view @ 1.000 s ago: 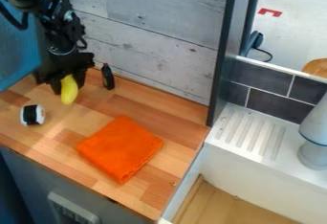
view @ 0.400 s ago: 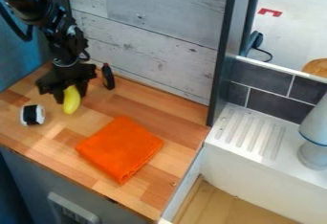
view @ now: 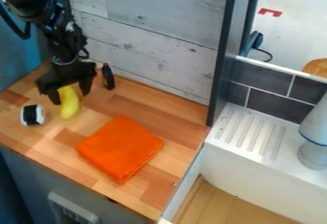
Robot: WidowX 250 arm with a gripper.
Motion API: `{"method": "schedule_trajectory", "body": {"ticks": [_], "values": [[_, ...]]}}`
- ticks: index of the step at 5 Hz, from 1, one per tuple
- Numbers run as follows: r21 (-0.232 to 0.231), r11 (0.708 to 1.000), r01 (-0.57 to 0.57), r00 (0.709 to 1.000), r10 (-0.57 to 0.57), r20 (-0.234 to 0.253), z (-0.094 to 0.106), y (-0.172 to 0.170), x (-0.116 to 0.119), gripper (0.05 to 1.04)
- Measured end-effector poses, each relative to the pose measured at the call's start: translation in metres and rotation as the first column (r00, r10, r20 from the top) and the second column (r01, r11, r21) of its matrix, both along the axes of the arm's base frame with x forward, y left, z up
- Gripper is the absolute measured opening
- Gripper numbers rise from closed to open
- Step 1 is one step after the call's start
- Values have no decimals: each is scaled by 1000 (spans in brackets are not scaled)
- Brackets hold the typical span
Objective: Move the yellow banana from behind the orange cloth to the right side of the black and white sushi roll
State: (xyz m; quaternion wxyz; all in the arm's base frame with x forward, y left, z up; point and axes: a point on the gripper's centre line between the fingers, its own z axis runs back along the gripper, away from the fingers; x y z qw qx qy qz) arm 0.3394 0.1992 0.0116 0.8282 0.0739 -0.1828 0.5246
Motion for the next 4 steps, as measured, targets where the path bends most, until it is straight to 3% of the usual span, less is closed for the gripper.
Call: {"method": "schedule_trajectory", "body": {"ticks": [1, 2, 3, 4], "values": [[19, 1000, -1, 999, 0, 47, 36, 5, -6, 1005], [29, 999, -13, 1000, 13, 23, 71, 8, -24, 1004], [-145, 989, 11, 970, -46, -240, 88, -10, -64, 1003], [-160, 986, 43, 918, -103, -382, 80, -30, -83, 1001]]}}
